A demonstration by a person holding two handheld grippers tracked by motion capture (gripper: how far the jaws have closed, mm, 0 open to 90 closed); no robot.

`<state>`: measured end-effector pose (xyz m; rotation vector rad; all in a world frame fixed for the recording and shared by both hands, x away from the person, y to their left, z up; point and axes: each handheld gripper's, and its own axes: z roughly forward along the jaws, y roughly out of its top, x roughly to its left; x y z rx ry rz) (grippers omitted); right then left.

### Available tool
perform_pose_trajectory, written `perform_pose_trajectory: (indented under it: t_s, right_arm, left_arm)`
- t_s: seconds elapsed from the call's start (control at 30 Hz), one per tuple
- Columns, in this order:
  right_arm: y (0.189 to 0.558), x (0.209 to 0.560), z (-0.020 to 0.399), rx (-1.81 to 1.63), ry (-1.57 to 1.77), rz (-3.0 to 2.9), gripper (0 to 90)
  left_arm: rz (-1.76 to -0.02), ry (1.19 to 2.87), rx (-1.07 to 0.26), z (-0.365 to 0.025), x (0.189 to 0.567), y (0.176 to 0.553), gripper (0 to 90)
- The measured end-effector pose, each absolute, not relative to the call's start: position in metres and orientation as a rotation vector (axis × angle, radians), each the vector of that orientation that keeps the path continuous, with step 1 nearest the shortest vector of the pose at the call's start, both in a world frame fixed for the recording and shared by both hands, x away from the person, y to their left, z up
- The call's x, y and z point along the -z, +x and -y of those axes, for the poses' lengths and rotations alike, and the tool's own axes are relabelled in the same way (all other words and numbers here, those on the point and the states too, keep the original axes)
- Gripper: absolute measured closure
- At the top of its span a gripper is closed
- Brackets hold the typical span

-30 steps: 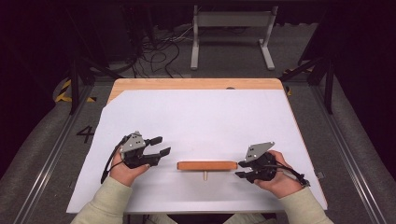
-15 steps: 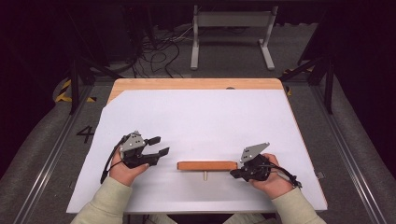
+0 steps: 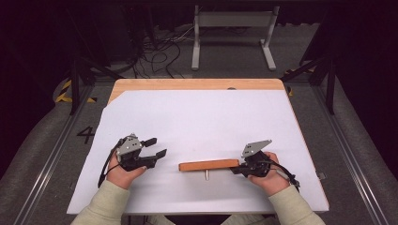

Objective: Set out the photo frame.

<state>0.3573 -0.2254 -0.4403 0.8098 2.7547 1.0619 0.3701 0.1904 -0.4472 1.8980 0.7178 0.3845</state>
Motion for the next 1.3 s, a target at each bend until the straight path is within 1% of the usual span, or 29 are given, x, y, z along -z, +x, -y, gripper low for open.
perform_pose_trajectory:
  t_s: [0.1, 0.2, 0.23, 0.27, 0.33, 0.47, 0.6, 0.83, 0.9, 1.3]
  right_arm:
    - [0.363, 0.44, 0.226, -1.071, 0.839, -2.727, 90.0]
    - [0.369, 0.44, 0.225, -1.086, 0.864, -2.705, 90.0]
    - [0.373, 0.44, 0.224, -1.093, 0.874, -2.692, 90.0]
    - [0.373, 0.44, 0.224, -1.093, 0.874, -2.692, 90.0]
    - [0.378, 0.44, 0.223, -1.095, 0.88, -2.678, 90.0]
    - [0.386, 0.44, 0.22, -1.104, 0.897, -2.658, 90.0]
    - [0.395, 0.439, 0.216, -1.111, 0.914, -2.659, 90.0]
    - [0.413, 0.439, 0.208, -1.127, 0.952, -2.658, 90.0]
    - [0.418, 0.441, 0.205, -1.165, 0.983, -2.661, 90.0]
    - [0.437, 0.44, 0.187, -1.155, 1.003, -2.653, 90.0]
  left_arm:
    - [-0.741, 1.888, -0.393, -0.195, 0.448, 0.368, 35.0]
    - [-0.762, 1.888, -0.389, -0.2, 0.45, 0.368, 30.4]
    - [-0.774, 1.896, -0.375, -0.202, 0.451, 0.369, 27.5]
    - [-0.792, 1.899, -0.354, -0.202, 0.451, 0.369, 27.5]
    - [-0.819, 1.906, -0.34, -0.205, 0.452, 0.37, 24.7]
    - [-0.816, 1.915, -0.358, -0.206, 0.451, 0.368, 22.4]
    - [-0.808, 1.915, -0.36, -0.205, 0.451, 0.367, 22.3]
    - [-0.807, 1.927, -0.323, -0.203, 0.452, 0.368, 23.1]
    - [-0.79, 1.928, -0.287, -0.201, 0.452, 0.368, 26.6]
    - [-0.74, 1.953, -0.247, -0.193, 0.453, 0.367, 34.3]
